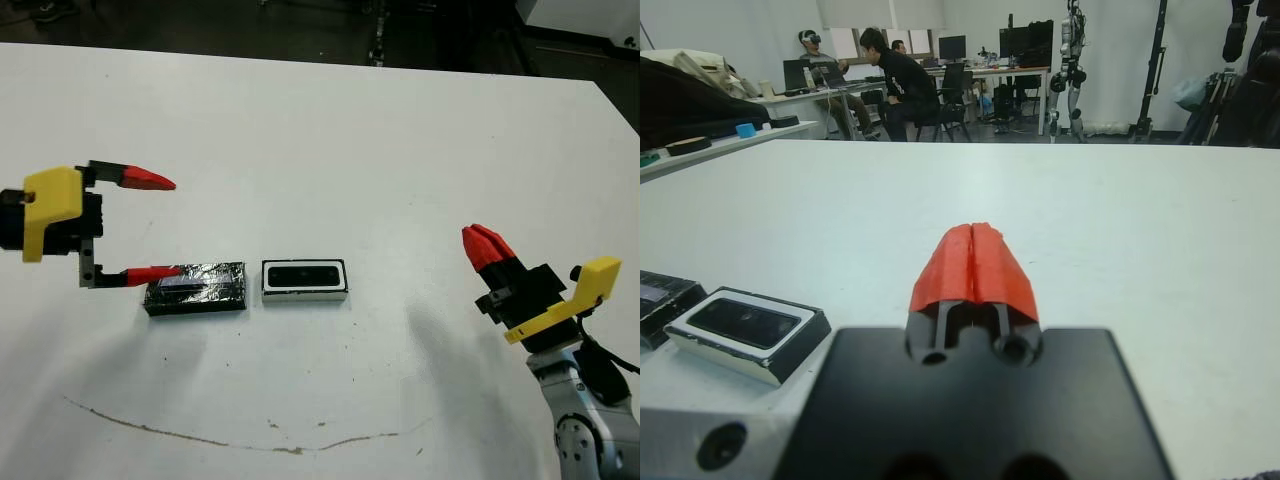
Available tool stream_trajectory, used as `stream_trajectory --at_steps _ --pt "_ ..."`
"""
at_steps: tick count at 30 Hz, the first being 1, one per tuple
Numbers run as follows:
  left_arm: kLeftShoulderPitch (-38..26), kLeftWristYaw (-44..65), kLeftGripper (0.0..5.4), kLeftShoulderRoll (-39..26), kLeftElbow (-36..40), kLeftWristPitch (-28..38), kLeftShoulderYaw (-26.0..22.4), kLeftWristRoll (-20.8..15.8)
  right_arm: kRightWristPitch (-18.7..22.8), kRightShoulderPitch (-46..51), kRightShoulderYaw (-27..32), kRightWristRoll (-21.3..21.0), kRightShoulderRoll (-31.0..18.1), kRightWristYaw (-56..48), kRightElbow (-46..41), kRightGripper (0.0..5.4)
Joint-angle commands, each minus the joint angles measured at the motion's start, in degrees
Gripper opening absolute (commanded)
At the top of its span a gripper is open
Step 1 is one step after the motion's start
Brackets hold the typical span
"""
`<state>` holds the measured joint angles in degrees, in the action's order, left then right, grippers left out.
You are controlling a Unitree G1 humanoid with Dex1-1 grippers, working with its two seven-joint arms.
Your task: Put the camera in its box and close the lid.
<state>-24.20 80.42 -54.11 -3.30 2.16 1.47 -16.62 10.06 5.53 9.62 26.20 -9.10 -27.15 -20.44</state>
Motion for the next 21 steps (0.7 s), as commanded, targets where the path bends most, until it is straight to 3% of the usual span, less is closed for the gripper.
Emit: stream_trajectory --at_steps 1,6,13,19,21 --pt "-1.6 3.7 5.4 0.7 -1.5 1.4 1.0 -1.4 -0.3 0.4 -0.4 -0.2 -0.1 1.2 0.1 0.01" --pt "-0.5 5.5 5.4 5.1 -5.0 7.0 -0.2 -4.7 0.5 0.7 -1.0 0.2 -0.4 2.3 -0.5 0.01" --pt "1.4 3.3 5.4 6.3 -5.0 5.4 0.9 -3.1 1.2 1.1 -1.3 1.0 -0.5 2.7 -0.7 0.01" --pt "2.3 2.3 5.4 9.0 -8.0 13.8 1.6 -0.5 0.6 1.2 -1.5 1.5 -0.8 2.3 -0.3 0.01" --pt "1.6 3.0 5.4 9.3 -9.4 12.8 2.5 -0.6 0.8 1.2 -1.5 1.7 -0.9 2.3 -0.3 0.01"
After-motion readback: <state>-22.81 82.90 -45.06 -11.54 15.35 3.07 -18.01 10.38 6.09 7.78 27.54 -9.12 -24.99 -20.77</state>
